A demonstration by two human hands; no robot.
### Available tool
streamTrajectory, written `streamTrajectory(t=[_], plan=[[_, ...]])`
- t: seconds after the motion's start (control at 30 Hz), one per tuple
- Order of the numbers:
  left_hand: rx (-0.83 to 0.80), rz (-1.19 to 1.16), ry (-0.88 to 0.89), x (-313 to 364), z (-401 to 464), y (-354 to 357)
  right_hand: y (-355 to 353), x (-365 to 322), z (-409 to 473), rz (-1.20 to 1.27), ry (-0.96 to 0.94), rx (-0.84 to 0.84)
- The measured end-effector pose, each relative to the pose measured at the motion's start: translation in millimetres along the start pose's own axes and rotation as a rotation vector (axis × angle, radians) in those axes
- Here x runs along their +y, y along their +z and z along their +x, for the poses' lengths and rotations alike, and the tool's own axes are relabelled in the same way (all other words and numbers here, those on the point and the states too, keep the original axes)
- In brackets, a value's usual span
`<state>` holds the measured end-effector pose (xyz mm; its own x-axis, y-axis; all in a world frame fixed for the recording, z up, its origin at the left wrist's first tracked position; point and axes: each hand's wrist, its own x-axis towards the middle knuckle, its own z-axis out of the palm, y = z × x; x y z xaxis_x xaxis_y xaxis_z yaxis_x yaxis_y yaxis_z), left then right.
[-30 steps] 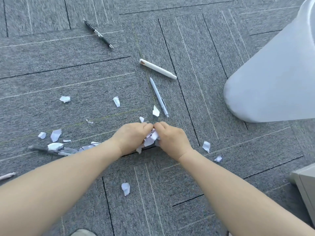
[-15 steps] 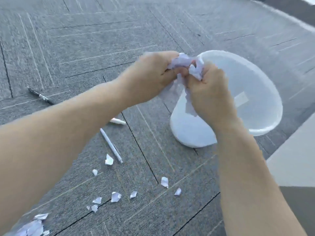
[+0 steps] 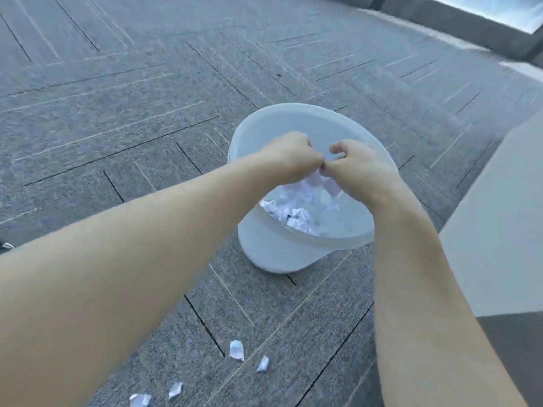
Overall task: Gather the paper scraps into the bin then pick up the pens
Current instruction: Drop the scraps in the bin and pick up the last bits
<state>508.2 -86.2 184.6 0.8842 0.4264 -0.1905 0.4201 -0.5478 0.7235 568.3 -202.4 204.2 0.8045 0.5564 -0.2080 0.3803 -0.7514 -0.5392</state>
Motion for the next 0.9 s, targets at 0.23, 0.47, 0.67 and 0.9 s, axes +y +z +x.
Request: streamTrajectory(t=[0.23,0.47,0.67,0.9], plan=[[0.268,-0.402,0.293,-8.0,-48.1,-25.6,0.6,-50.5,-35.3,0.172,-0.22,0.345],[0.471,-0.243,0.155,-135.8,-168.7,-55.8,113.7,-106.2,-95.8,0.302,-0.533,0.084],[0.437,0.102,-0.447,-300.4,-297.5,-13.4,259.0,-80.0,-156.0,-0.064,-0.626,-0.58],[0.357,0.265,-0.745,-356.5,-400.1,27.8,336.6,-56.8,-189.9,-0.438,-0.728,-0.731]])
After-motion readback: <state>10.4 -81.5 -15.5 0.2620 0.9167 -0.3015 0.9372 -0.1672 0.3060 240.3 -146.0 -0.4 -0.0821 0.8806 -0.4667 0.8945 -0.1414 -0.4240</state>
